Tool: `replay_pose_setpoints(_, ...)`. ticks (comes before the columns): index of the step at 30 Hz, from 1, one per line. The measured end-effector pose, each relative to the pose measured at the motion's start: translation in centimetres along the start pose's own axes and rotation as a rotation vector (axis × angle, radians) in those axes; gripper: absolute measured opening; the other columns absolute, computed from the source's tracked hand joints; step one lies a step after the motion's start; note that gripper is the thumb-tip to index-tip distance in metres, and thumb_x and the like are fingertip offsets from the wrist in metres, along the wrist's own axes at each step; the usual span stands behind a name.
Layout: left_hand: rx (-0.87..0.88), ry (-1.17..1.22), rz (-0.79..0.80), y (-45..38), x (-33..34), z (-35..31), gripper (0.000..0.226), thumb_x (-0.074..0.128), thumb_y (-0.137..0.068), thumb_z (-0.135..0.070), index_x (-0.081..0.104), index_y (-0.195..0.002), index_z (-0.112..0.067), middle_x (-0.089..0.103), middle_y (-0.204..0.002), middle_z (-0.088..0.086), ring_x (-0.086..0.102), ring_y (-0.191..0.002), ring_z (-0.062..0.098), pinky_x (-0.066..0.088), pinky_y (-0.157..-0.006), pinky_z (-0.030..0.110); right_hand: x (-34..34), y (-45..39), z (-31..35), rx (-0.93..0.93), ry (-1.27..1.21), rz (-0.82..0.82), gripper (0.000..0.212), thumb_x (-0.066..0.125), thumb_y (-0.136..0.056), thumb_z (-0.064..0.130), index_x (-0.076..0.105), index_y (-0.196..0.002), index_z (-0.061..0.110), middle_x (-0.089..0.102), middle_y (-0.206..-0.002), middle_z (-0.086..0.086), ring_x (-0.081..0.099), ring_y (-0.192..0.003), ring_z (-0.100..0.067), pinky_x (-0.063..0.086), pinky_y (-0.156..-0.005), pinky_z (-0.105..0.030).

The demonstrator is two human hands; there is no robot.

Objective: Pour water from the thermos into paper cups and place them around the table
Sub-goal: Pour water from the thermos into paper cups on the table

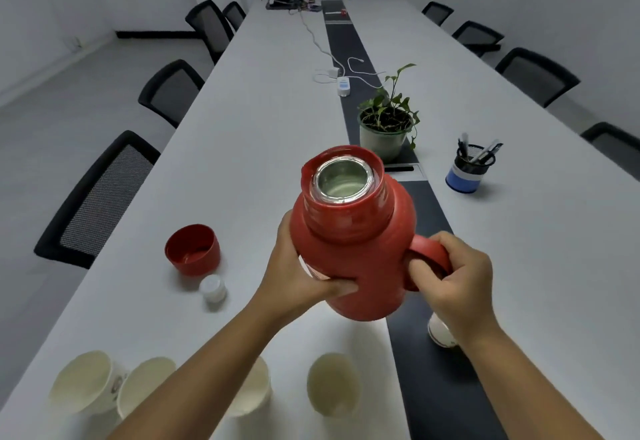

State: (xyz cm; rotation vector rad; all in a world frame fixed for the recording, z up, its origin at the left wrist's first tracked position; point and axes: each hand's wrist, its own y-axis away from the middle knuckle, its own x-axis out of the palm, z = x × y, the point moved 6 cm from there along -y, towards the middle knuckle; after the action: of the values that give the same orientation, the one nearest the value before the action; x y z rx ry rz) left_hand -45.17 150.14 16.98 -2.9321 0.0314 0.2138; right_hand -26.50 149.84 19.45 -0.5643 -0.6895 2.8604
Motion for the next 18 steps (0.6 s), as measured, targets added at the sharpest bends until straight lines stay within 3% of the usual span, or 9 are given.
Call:
replay_pose_setpoints(5,-0.029,0.146,0.056,4.7,1.7,-2.7,0.085,0.073,-0.033,-0.043,0.036,-0.11,-0.04,0.047,-0.112,-0.025,0.05,-0.097,-0.02,0.042,-0.073,0.0,-4.1,3.9,5.7,-0.085,0.089,0.024,0.008,0.055,-0.068,0.04,0.053,-0.067,0.032,0.062,-0.068,0.02,0.055,-0.059,-0.002,0.041,-0.052,-0.005)
replay_pose_setpoints(8,-0.077,0.212,0.1,8.1,3.0,-2.9,0.082,0.071,-0.035,-0.047,0.037,-0.109,-0.04,0.048,-0.111,-0.025,0.051,-0.096,-0.02,0.043,-0.072,0.0,-5.6,6.9,7.5,-0.062,0.151,-0.013,0.007,0.055,-0.068,0.044,0.053,-0.07,0.037,0.061,-0.068,0.028,0.057,-0.061,-0.001,0.043,-0.053,-0.004)
replay_pose_setpoints(12,-0.155,0.266,0.135,12.1,4.5,-2.0,0.078,0.069,-0.038,-0.051,0.037,-0.108,-0.041,0.051,-0.109,-0.024,0.053,-0.097,-0.018,0.045,-0.07,0.002,-7.1,11.1,8.1,0.055,0.176,-0.026,0.011,0.056,-0.065,0.049,0.056,-0.068,0.039,0.062,-0.065,0.026,0.06,-0.058,-0.007,0.051,-0.047,-0.016)
replay_pose_setpoints(15,-0.248,0.299,0.131,14.9,5.7,-0.4,0.079,0.067,-0.037,-0.056,0.037,-0.109,-0.041,0.052,-0.114,-0.014,0.057,-0.103,0.002,0.052,-0.082,0.016,-7.5,13.3,8.3,0.112,0.258,0.0,0.01,0.063,-0.063,0.046,0.055,-0.067,0.04,0.062,-0.068,0.029,0.059,-0.065,0.001,0.045,-0.052,-0.005)
replay_pose_setpoints(18,-0.294,0.396,0.175,17.5,7.0,1.0,0.087,0.07,-0.039,-0.056,0.037,-0.116,-0.036,0.054,-0.112,-0.018,0.059,-0.101,0.005,0.054,-0.084,0.023,-7.4,15.0,7.7,0.174,0.332,0.034,0.015,0.068,-0.067,0.032,0.055,-0.063,0.039,0.062,-0.068,0.028,0.058,-0.066,0.002,0.04,-0.055,-0.001)
